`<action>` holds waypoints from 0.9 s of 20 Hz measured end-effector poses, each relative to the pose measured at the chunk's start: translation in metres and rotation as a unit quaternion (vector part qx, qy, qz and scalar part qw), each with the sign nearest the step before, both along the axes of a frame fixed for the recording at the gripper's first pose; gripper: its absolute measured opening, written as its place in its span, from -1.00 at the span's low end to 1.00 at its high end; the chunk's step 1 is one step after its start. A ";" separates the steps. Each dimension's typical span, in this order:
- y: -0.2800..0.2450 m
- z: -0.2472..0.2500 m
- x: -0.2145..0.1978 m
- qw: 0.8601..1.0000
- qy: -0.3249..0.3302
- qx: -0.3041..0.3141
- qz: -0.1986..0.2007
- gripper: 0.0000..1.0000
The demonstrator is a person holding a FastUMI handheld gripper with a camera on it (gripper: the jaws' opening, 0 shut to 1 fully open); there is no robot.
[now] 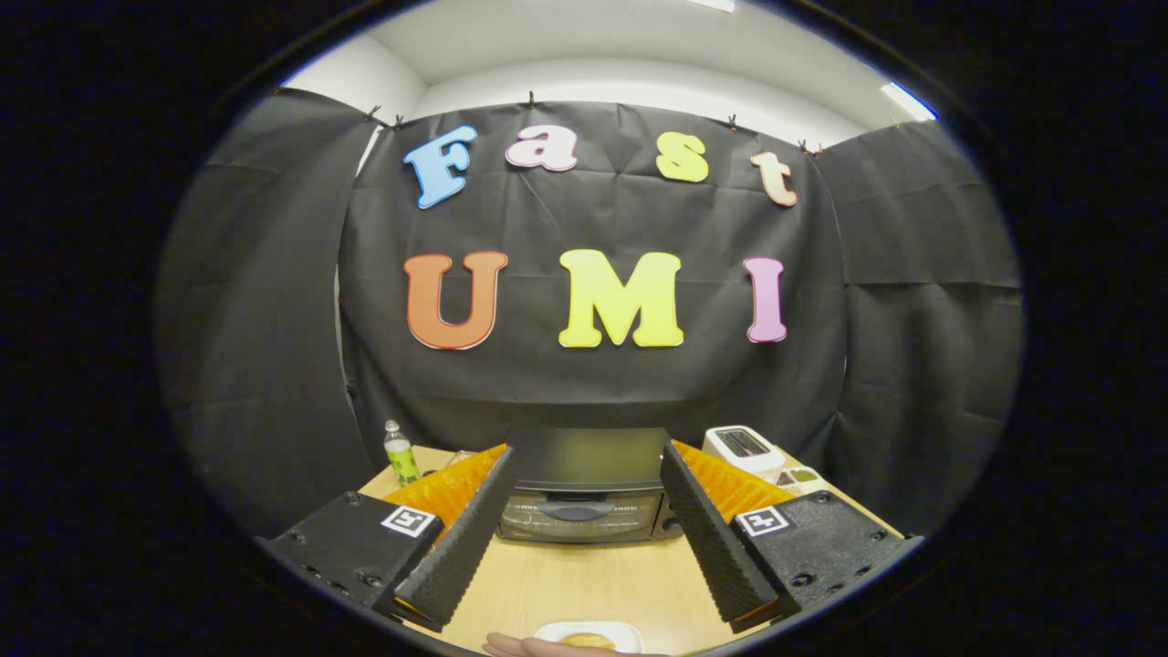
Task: Open the toaster oven, put the food inside, and close the toaster oven door.
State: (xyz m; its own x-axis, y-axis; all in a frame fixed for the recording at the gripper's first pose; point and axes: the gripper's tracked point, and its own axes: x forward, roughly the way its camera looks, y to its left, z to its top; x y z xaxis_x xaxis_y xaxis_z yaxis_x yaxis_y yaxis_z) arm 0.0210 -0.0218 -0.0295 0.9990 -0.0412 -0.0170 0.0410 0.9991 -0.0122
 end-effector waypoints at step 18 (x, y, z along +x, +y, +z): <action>-0.014 -0.060 0.091 1.000 0.022 0.018 0.010 1.00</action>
State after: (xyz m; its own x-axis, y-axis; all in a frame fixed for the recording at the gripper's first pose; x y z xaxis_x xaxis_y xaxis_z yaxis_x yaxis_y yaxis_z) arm 0.1119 -0.0361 -0.0898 0.9979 -0.0203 -0.0612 0.0217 0.9995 0.0228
